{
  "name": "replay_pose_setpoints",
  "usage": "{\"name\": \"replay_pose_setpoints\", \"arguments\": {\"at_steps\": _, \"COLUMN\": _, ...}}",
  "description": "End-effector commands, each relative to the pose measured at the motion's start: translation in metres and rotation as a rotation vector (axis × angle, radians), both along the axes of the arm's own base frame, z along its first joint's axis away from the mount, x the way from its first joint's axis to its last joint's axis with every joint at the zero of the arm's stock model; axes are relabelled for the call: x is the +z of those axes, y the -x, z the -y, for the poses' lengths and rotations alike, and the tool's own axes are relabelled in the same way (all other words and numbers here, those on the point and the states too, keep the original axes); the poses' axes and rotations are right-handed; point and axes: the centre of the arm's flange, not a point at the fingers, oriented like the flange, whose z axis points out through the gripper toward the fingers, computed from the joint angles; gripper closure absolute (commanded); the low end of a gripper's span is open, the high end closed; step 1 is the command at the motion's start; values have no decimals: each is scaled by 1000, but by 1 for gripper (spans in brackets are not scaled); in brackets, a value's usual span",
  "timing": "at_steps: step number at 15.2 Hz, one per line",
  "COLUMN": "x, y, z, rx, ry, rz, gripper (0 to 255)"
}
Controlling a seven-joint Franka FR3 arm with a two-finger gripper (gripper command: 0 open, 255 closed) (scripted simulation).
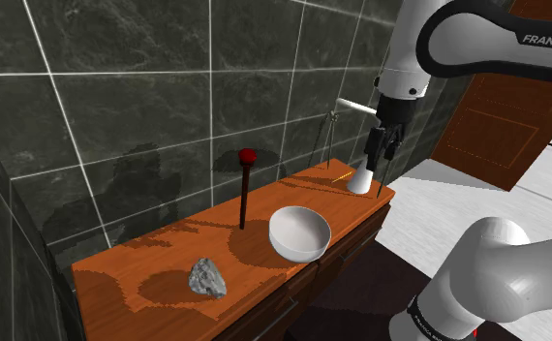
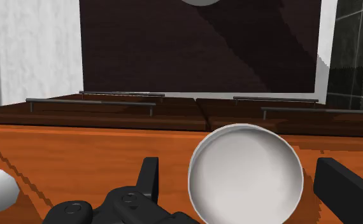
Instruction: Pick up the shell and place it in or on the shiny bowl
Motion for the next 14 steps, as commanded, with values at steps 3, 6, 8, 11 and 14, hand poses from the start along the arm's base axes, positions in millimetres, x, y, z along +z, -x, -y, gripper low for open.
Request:
{"name": "replay_pose_setpoints", "arguments": {"at_steps": 3, "x": -10, "y": -9, "z": -24, "rx": 4, "ry": 12, "rz": 2, "gripper": 0}}
{"name": "replay_pose_setpoints", "arguments": {"at_steps": 6, "x": -26, "y": -23, "z": -61, "rx": 9, "ry": 31, "rz": 5, "gripper": 0}}
{"name": "replay_pose_setpoints", "arguments": {"at_steps": 8, "x": -37, "y": -32, "z": -85, "rx": 13, "ry": 43, "rz": 7, "gripper": 0}}
{"name": "replay_pose_setpoints", "arguments": {"at_steps": 11, "x": -54, "y": -45, "z": -121, "rx": 19, "ry": 61, "rz": 10, "gripper": 0}}
{"name": "replay_pose_setpoints", "arguments": {"at_steps": 14, "x": -71, "y": -58, "z": -157, "rx": 25, "ry": 80, "rz": 12, "gripper": 0}}
